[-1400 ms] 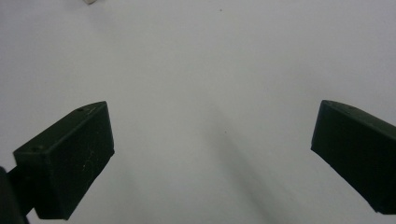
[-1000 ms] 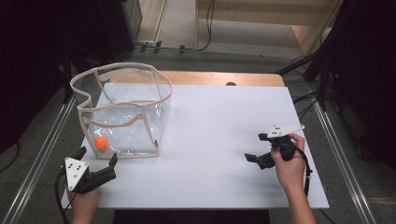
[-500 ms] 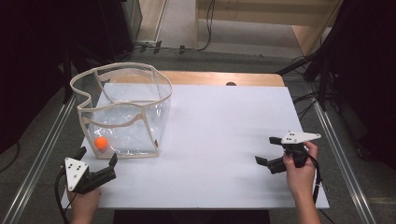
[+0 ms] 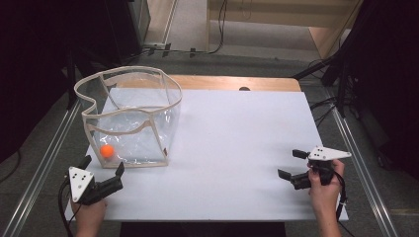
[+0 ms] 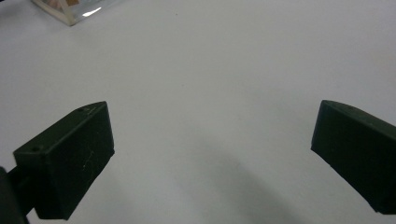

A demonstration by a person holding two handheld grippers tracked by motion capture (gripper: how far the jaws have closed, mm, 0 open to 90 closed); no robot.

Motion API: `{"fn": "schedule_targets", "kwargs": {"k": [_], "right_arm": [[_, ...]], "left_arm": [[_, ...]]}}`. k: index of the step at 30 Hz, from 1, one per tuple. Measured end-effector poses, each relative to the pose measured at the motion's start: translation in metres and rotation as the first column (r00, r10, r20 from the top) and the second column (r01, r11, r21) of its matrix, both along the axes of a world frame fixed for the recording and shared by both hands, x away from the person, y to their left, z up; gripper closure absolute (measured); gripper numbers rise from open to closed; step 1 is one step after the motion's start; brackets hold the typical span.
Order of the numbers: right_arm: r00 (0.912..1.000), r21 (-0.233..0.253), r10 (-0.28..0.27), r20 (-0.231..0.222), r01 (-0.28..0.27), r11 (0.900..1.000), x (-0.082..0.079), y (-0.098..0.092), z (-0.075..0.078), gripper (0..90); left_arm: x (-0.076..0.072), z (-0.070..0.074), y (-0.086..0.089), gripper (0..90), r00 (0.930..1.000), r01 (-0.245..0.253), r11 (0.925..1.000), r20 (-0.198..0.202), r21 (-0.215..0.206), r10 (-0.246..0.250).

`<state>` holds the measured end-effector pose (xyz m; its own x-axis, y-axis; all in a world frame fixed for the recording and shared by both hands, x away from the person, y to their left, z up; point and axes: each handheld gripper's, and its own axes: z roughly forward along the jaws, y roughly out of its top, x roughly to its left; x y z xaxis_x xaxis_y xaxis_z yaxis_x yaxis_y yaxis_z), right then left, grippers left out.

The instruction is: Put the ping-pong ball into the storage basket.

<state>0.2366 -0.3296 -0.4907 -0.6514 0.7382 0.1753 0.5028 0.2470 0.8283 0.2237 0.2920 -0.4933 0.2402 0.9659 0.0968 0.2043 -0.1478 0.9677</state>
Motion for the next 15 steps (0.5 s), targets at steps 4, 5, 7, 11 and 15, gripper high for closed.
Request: {"fn": "schedule_targets", "kwargs": {"k": [4,5,7,11,15], "right_arm": [[0.9998,0.018,-0.008,0.016,0.007,1.000,-0.005,-0.004,-0.004,0.0],[0.9998,0.020,-0.009,0.016,0.008,1.000,-0.005,-0.004,-0.005,0.0],[0.9998,0.028,-0.009,0.018,0.008,1.000,-0.009,-0.007,-0.007,0.0],[0.9991,0.064,-0.026,0.034,0.024,0.998,-0.016,-0.015,-0.012,0.0],[0.9964,0.111,-0.022,0.082,0.013,0.994,-0.023,-0.024,-0.011,0.0]], "left_arm": [[0.000,0.000,0.000,0.0,1.0000,0.002,1.0000,0.000,-0.003,-0.002],[0.000,0.000,0.001,0.0,1.0000,0.003,1.0000,0.000,-0.003,-0.003],[0.000,0.000,0.001,0.0,1.0000,0.000,1.0000,-0.001,-0.008,0.000],[0.001,0.000,0.000,0.0,1.0000,0.000,1.0000,0.001,-0.001,0.000],[0.001,0.001,0.002,0.0,1.0000,-0.005,0.9999,0.001,-0.014,0.005]]}}
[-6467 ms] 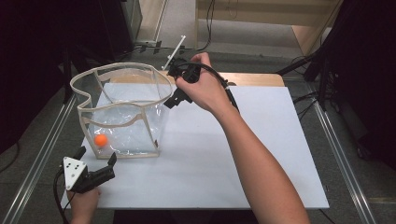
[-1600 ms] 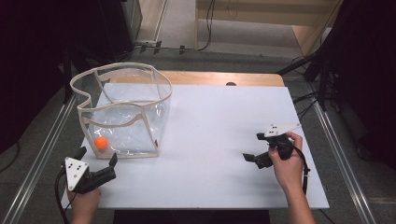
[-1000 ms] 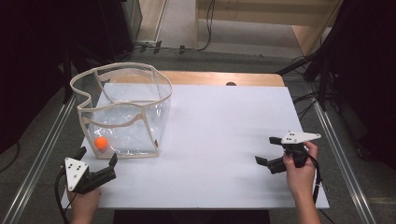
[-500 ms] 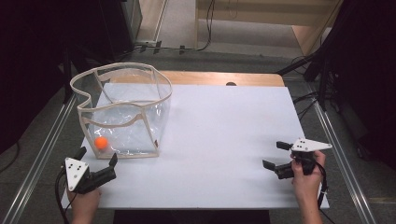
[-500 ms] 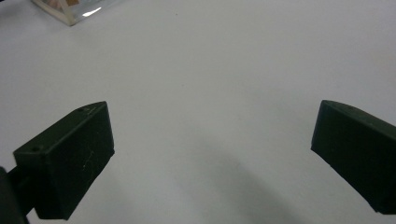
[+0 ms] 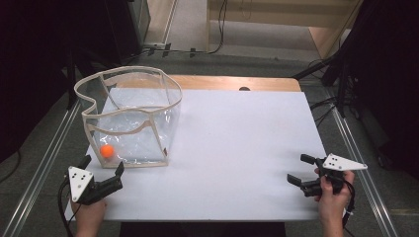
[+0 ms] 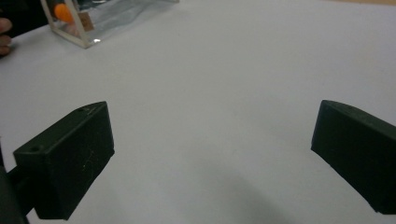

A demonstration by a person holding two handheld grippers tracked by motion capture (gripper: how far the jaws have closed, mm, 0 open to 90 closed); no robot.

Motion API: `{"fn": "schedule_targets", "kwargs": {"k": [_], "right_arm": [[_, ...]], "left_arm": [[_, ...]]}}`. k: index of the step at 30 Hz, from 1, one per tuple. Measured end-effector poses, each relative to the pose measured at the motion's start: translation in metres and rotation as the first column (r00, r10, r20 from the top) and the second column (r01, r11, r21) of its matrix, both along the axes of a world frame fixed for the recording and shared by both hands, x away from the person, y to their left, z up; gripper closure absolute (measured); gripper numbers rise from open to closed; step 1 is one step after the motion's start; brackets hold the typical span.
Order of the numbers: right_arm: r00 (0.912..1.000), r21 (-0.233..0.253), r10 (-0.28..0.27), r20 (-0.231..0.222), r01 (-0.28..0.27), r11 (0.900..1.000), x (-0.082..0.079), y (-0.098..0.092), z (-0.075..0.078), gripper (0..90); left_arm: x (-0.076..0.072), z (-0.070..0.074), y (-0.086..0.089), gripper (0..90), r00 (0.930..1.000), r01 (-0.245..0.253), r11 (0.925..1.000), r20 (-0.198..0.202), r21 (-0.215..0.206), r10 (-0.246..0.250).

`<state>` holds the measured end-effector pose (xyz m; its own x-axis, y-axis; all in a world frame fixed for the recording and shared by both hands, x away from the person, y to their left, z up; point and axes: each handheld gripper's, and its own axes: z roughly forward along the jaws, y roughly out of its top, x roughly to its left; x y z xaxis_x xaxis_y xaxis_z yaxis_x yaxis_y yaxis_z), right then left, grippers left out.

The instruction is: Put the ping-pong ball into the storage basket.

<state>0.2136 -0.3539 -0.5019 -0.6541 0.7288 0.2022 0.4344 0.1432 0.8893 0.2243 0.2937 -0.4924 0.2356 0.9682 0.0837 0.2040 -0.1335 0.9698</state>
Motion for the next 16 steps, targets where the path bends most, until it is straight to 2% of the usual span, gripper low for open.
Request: {"fn": "schedule_targets", "kwargs": {"k": [6,11,16], "right_arm": [[0.9995,0.009,-0.004,0.031,0.003,1.000,-0.009,-0.012,-0.004,0.0],[0.9951,0.063,-0.034,0.093,0.028,0.998,-0.018,-0.027,-0.004,0.0],[0.9955,0.068,-0.049,0.082,0.044,0.997,-0.020,-0.032,-0.008,0.0]], "left_arm": [[0.000,0.000,0.000,0.0,1.0000,-0.008,0.9999,0.002,0.006,0.008],[0.000,0.000,-0.001,0.0,0.9999,-0.014,0.9998,0.001,0.016,0.014],[0.000,0.000,-0.001,0.0,0.9998,-0.019,0.9998,-0.002,0.011,0.019]]}}
